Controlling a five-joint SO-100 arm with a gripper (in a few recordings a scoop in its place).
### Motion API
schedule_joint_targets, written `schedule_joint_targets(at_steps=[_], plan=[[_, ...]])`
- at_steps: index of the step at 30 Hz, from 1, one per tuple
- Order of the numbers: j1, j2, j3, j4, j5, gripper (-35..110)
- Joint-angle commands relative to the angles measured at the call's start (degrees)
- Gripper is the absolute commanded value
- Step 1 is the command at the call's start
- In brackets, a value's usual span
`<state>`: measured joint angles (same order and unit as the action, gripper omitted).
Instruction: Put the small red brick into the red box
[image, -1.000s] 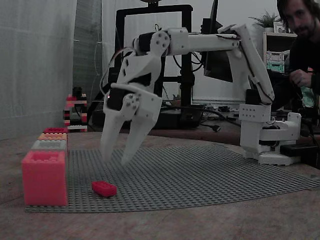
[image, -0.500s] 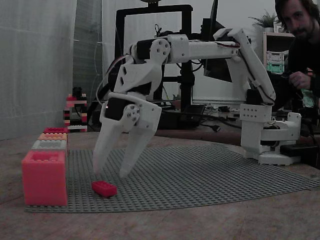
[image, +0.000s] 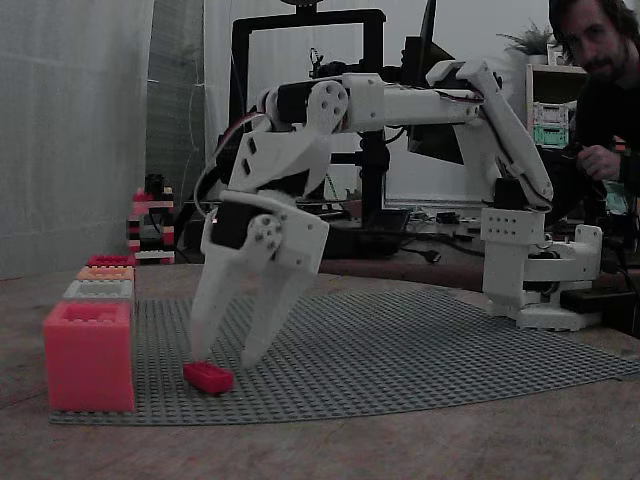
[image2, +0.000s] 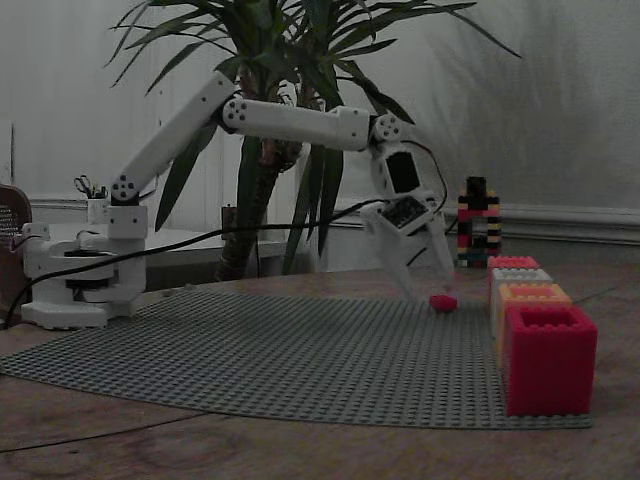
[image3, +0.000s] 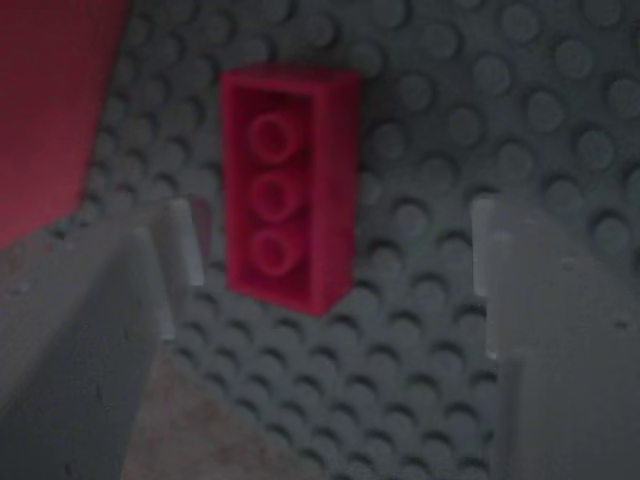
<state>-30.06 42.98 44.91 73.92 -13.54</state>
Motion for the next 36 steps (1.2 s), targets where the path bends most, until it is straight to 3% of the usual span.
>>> schedule_joint_targets(at_steps=[1, 36], plan=[[-1.23, 2.11, -4.92, 0.53, 1.14, 23], [-1.32, -8.61, -20.57, 3.6, 4.22, 13]])
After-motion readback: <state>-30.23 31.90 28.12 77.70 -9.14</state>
